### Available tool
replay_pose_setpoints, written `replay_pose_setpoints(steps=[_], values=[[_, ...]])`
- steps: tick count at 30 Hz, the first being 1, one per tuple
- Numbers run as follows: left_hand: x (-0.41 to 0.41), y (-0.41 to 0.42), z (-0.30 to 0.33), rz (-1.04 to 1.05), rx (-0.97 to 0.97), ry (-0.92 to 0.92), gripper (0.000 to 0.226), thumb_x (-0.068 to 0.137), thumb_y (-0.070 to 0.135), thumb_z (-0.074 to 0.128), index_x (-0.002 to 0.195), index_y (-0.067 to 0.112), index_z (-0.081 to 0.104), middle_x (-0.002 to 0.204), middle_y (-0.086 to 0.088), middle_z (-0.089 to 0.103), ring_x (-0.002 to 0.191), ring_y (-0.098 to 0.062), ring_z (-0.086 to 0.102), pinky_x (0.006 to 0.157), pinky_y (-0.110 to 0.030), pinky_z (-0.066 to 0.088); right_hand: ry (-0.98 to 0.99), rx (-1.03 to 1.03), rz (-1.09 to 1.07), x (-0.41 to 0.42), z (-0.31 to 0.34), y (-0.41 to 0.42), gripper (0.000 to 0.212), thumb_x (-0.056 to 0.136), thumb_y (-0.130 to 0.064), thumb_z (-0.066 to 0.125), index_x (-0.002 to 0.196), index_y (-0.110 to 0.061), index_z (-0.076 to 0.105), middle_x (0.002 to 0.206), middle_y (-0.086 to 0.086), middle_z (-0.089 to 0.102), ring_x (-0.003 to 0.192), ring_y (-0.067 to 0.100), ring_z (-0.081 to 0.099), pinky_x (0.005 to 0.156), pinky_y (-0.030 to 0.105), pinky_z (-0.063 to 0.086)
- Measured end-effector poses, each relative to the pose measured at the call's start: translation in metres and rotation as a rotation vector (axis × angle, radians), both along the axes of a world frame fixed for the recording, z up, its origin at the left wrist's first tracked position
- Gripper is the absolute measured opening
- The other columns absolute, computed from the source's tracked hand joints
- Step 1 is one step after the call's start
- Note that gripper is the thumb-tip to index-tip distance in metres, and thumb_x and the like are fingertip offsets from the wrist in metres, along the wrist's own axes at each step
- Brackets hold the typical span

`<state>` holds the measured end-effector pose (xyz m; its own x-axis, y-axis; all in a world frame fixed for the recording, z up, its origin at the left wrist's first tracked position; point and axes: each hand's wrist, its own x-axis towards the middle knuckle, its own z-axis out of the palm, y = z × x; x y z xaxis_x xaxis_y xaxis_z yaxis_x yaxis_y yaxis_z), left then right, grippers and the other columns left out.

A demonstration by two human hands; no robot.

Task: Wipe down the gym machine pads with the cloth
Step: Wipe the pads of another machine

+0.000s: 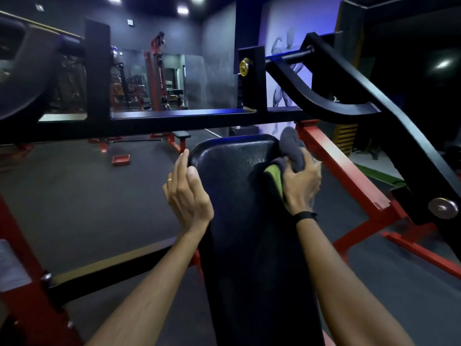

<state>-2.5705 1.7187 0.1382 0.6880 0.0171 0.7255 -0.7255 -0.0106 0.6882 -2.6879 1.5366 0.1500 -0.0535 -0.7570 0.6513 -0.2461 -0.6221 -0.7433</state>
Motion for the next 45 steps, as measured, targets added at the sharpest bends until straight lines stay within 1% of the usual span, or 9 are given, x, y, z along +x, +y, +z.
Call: replay_pose_setpoints(steps=[6, 9, 12, 16, 22, 26, 33, 38, 45], values=[[0.002, 0.002, -0.001, 0.001, 0.001, -0.033, 0.060, 0.099, 0.039, 0.020, 0.142, 0.016, 0.054, 0.148, -0.001, 0.053, 0.131, -0.017, 0.049, 0.106, -0.029, 0.029, 0.147, -0.459, 0.301, 0.028, -0.017, 0.122, 0.048, 0.077, -0.034, 0.062, 0.121, -0.015, 0.069, 0.128, 0.020, 0.056, 0.110, 0.037, 0.058, 0.090, 0.043, 0.050], [0.000, 0.002, -0.001, 0.016, 0.016, -0.033, 0.058, 0.099, 0.038, 0.023, 0.142, 0.013, 0.054, 0.152, -0.001, 0.048, 0.136, -0.016, 0.044, 0.113, -0.032, 0.026, 0.210, -0.574, 0.323, 0.013, -0.021, 0.094, 0.052, 0.080, -0.043, 0.061, 0.121, -0.013, 0.071, 0.127, 0.021, 0.058, 0.108, 0.039, 0.060, 0.088, 0.044, 0.053], [-0.002, 0.003, 0.002, 0.079, 0.047, -0.095, 0.055, 0.098, 0.034, 0.027, 0.138, 0.010, 0.056, 0.154, -0.003, 0.045, 0.133, -0.015, 0.044, 0.111, -0.022, 0.019, 0.150, -0.371, 0.192, -0.004, -0.029, 0.039, 0.054, 0.077, -0.036, 0.065, 0.127, -0.014, 0.067, 0.128, 0.017, 0.057, 0.114, 0.033, 0.058, 0.093, 0.043, 0.052], [-0.007, 0.002, 0.004, 0.094, 0.090, -0.239, 0.050, 0.094, 0.030, 0.034, 0.131, 0.007, 0.058, 0.150, -0.007, 0.048, 0.128, -0.023, 0.050, 0.110, -0.046, 0.031, 0.017, -0.053, 0.061, -0.016, -0.026, 0.019, 0.054, 0.079, -0.039, 0.071, 0.129, -0.020, 0.064, 0.124, 0.014, 0.056, 0.113, 0.031, 0.057, 0.090, 0.045, 0.052], [-0.008, 0.007, 0.005, 0.101, 0.170, -0.432, 0.049, 0.093, 0.032, 0.037, 0.127, 0.002, 0.056, 0.147, -0.013, 0.050, 0.129, -0.031, 0.049, 0.108, -0.053, 0.032, 0.183, -0.466, 0.306, 0.009, -0.045, 0.120, 0.047, 0.076, -0.027, 0.062, 0.121, -0.015, 0.070, 0.131, 0.018, 0.055, 0.111, 0.033, 0.057, 0.088, 0.043, 0.050], [-0.007, 0.008, 0.005, 0.080, 0.279, -0.590, 0.052, 0.093, 0.035, 0.039, 0.127, 0.000, 0.057, 0.148, -0.017, 0.047, 0.131, -0.035, 0.048, 0.114, -0.050, 0.025, 0.219, -0.516, 0.288, -0.003, -0.048, 0.094, 0.044, 0.078, -0.027, 0.067, 0.121, -0.017, 0.070, 0.130, 0.016, 0.057, 0.106, 0.033, 0.059, 0.083, 0.045, 0.050], [-0.002, 0.005, 0.004, -0.008, 0.399, -0.846, 0.053, 0.092, 0.044, 0.042, 0.130, 0.007, 0.048, 0.148, -0.018, 0.048, 0.134, -0.036, 0.047, 0.114, -0.056, 0.028, 0.072, 0.072, 0.125, -0.028, -0.029, -0.018, 0.054, 0.087, -0.046, 0.066, 0.137, -0.027, 0.059, 0.130, 0.010, 0.058, 0.122, 0.032, 0.054, 0.101, 0.042, 0.045], [-0.001, 0.004, 0.002, -0.043, 0.438, -0.952, 0.055, 0.093, 0.049, 0.042, 0.126, 0.006, 0.054, 0.147, -0.017, 0.050, 0.134, -0.035, 0.048, 0.113, -0.056, 0.029, 0.034, 0.160, 0.392, -0.026, -0.048, -0.023, 0.070, 0.080, -0.069, 0.060, 0.138, -0.029, 0.058, 0.131, -0.004, 0.065, 0.121, 0.013, 0.058, 0.099, 0.030, 0.045], [0.000, 0.003, 0.000, -0.026, 0.484, -1.116, 0.052, 0.094, 0.049, 0.045, 0.103, 0.004, 0.070, 0.134, -0.015, 0.061, 0.119, -0.034, 0.059, 0.109, -0.053, 0.034, -0.068, 0.235, 0.272, -0.062, -0.152, -0.004, 0.067, 0.084, -0.058, 0.065, 0.128, -0.008, 0.059, 0.126, 0.008, 0.063, 0.119, 0.026, 0.059, 0.101, 0.048, 0.046]])
